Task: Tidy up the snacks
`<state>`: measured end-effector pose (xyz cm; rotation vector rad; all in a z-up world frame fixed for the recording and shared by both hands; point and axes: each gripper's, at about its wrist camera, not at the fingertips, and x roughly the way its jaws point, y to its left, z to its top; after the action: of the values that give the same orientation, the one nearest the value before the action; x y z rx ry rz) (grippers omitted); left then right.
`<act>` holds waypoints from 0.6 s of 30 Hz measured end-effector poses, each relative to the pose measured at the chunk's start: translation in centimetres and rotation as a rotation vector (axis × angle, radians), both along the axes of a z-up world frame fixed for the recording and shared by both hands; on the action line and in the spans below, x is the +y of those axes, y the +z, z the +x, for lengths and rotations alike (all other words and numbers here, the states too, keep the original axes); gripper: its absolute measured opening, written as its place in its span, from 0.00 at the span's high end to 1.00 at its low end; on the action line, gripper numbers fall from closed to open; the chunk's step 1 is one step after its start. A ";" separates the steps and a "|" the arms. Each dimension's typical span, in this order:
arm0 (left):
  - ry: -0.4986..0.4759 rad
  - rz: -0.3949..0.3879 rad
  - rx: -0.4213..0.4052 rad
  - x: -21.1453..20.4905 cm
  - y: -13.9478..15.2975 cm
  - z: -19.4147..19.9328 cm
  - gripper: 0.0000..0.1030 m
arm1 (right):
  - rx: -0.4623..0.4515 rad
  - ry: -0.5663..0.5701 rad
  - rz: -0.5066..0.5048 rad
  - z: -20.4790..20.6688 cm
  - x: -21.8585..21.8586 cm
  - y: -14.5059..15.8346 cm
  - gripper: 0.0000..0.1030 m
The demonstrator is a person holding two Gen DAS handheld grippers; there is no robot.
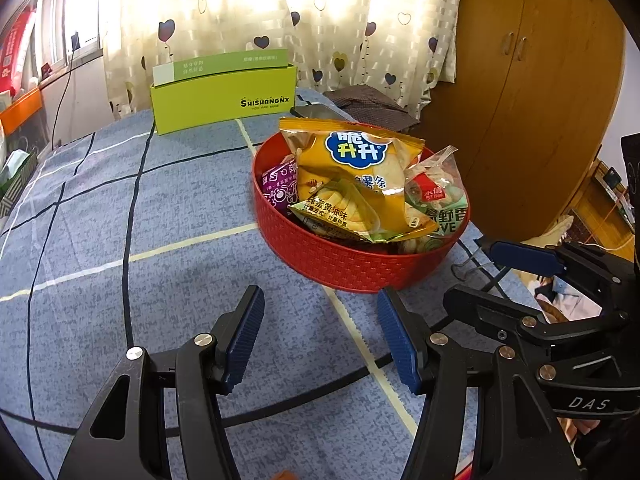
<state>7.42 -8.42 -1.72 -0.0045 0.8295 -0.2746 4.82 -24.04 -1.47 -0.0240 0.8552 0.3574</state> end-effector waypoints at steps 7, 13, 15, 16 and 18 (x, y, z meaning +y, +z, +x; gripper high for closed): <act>0.007 0.004 -0.001 0.2 -0.1 0.0 0.42 | -0.003 0.004 0.002 0.0 0.0 -0.1 0.33; 0.011 0.003 -0.006 0.4 0.1 0.1 0.42 | -0.008 0.010 0.010 -0.1 0.3 -0.3 0.33; 0.012 0.004 -0.008 0.4 0.2 0.0 0.42 | -0.011 0.013 0.015 -0.3 0.3 -0.3 0.33; 0.012 0.004 -0.010 0.4 0.2 0.0 0.42 | -0.011 0.015 0.017 -0.3 0.2 -0.2 0.33; 0.013 0.005 -0.014 0.4 0.3 0.0 0.42 | -0.012 0.017 0.020 -0.4 0.1 -0.1 0.33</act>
<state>7.38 -8.03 -1.40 -0.0028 0.8165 -0.2602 4.47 -23.90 -1.54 -0.0149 0.8398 0.3814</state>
